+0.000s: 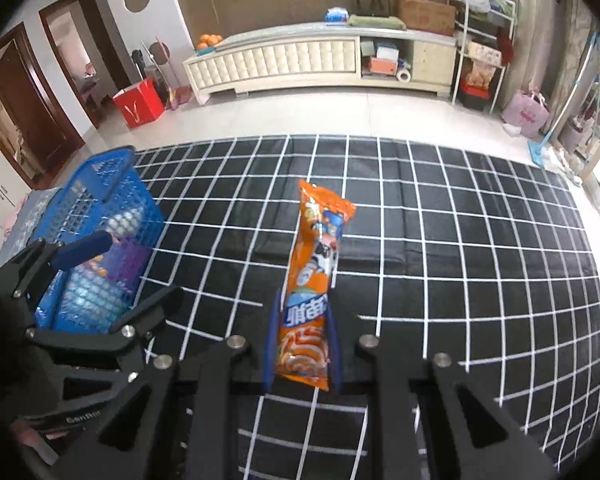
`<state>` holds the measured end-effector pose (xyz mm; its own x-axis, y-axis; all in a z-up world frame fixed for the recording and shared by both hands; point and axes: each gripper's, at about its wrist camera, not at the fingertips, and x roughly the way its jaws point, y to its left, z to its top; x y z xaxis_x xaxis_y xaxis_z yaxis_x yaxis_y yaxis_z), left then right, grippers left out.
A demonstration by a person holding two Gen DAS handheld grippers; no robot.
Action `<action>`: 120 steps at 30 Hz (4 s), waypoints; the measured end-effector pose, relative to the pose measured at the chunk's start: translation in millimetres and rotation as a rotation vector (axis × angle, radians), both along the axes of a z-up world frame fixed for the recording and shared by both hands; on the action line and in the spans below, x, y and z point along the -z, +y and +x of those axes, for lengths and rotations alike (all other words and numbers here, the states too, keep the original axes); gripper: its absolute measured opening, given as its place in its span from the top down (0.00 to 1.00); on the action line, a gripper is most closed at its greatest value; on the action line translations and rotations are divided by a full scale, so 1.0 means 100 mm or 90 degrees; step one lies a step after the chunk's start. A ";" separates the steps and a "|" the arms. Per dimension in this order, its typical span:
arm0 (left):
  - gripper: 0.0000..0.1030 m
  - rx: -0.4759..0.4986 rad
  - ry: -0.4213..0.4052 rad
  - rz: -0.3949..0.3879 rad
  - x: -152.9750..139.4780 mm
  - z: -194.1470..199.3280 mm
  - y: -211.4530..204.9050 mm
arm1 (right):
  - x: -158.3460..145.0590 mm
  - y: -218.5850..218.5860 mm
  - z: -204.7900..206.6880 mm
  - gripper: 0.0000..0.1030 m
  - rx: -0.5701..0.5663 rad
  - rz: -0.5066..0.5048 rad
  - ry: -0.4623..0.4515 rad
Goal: Organize snacks
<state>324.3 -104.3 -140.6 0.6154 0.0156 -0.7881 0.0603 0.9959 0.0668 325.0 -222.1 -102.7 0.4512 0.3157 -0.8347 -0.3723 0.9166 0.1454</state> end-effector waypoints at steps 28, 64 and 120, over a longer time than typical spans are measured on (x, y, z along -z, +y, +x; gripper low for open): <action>0.00 -0.112 -0.142 -0.006 -1.17 -1.63 1.57 | -0.97 1.31 -1.12 0.75 -0.115 0.047 -0.107; 0.00 -0.118 -0.019 -0.011 -0.40 -0.60 2.65 | 0.02 2.64 -0.12 0.66 -0.147 -0.092 0.007; 0.00 -0.057 -0.278 -0.029 -1.60 -3.24 1.01 | -1.33 0.55 -2.69 0.00 0.011 0.062 -0.304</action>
